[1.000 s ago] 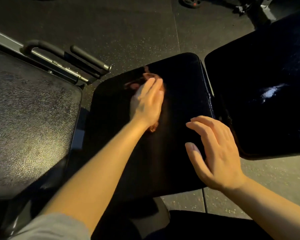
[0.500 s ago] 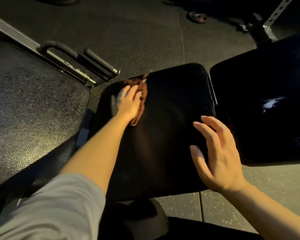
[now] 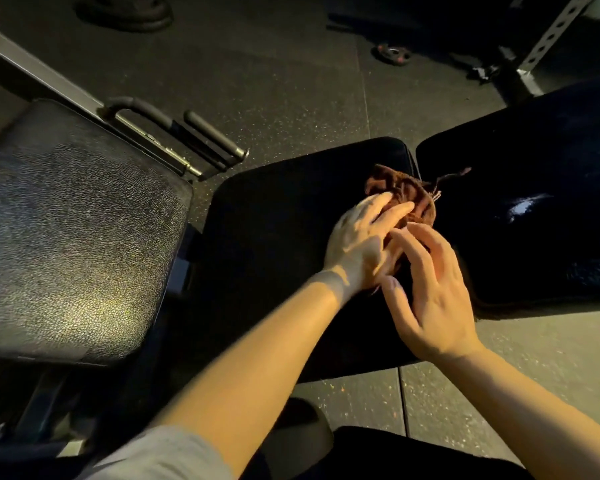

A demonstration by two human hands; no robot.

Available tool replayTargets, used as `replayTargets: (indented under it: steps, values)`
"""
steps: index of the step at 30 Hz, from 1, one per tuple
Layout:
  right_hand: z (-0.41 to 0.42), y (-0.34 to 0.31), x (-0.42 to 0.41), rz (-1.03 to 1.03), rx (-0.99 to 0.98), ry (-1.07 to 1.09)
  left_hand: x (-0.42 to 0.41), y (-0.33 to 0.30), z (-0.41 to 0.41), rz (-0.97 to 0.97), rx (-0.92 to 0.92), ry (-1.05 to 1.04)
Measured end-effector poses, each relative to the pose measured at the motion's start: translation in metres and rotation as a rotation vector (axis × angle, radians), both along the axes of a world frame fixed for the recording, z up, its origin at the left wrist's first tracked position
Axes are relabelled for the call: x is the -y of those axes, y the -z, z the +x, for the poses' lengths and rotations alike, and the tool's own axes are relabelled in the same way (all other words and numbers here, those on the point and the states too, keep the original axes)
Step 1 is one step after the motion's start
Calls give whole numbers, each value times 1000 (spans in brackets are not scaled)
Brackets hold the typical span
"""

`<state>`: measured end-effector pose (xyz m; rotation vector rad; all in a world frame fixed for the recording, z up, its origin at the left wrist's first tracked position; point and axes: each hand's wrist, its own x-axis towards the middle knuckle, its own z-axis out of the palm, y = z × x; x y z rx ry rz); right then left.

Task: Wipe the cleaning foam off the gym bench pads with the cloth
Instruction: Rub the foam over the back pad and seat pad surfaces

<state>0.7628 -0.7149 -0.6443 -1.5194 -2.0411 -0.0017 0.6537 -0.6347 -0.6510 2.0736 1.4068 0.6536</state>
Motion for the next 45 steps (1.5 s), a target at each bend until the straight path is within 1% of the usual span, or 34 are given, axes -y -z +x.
replayTargets:
  steps: [1, 2, 5, 8, 9, 11, 15, 18, 20, 22, 23, 24, 25, 27, 28, 30, 31, 33, 35, 37, 39, 41, 43, 45]
  values:
    - [0, 0, 1, -5, 0, 8, -5, 16, -12, 37, -34, -8]
    - [0, 0, 1, -12, 4, 21, -9, 33, -28, 32, -29, -66]
    - [-2, 1, 3, -33, 8, 56, -9, 89, -95, -45, 20, -407]
    - [-3, 3, 2, -36, 19, 77, 1, 133, -152, -208, 102, -646]
    - [-3, 3, 2, -34, 26, 81, 5, 143, -164, -234, 72, -701]
    - [-2, 4, 3, -23, 26, 99, 9, 151, -174, -222, -15, -764]
    - [-4, 4, 4, -19, 30, 138, 21, 146, -172, -246, 5, -745]
    - [-4, 6, 2, -12, 38, 146, 56, 113, -140, -308, -4, -674]
    - [-3, 5, 2, 5, 25, 132, 71, 70, -90, -252, -8, -505]
    - [-3, 5, 4, 25, 17, 109, 74, 33, -35, -148, 103, -239]
    - [-4, 4, 4, 40, 5, 102, 71, 19, -14, -140, 175, -134]
    - [-4, 3, 4, 50, -10, 105, 66, 14, -3, -147, 224, -72]
    - [-4, 4, 5, 52, -25, 102, 61, 14, -2, -123, 211, -38]
    - [-5, 3, 6, 47, -55, 80, 60, 34, -23, -69, 97, -93]
    - [-5, 4, 7, 45, -67, 76, 61, 48, -41, -102, 110, -175]
    - [-5, 5, 9, 38, -84, 80, 67, 75, -86, -210, 119, -419]
    - [-5, 6, 9, 37, -93, 82, 70, 91, -108, -234, 81, -508]
    - [-4, 6, 9, 46, -103, 75, 80, 116, -143, -294, 7, -631]
    - [-4, 6, 9, 64, -114, 55, 90, 128, -163, -370, 7, -791]
    - [-2, 6, 10, 75, -140, 30, 96, 130, -165, -401, 9, -903]
    - [-1, 7, 9, 78, -179, 8, 99, 125, -155, -410, 9, -942]
    - [1, 9, 8, 81, -217, -8, 104, 110, -131, -381, 26, -917]
    - [3, 10, 9, 71, -252, -20, 114, 87, -94, -295, 55, -803]
    - [5, 9, 8, 63, -296, -39, 120, 63, -50, -174, 64, -646]
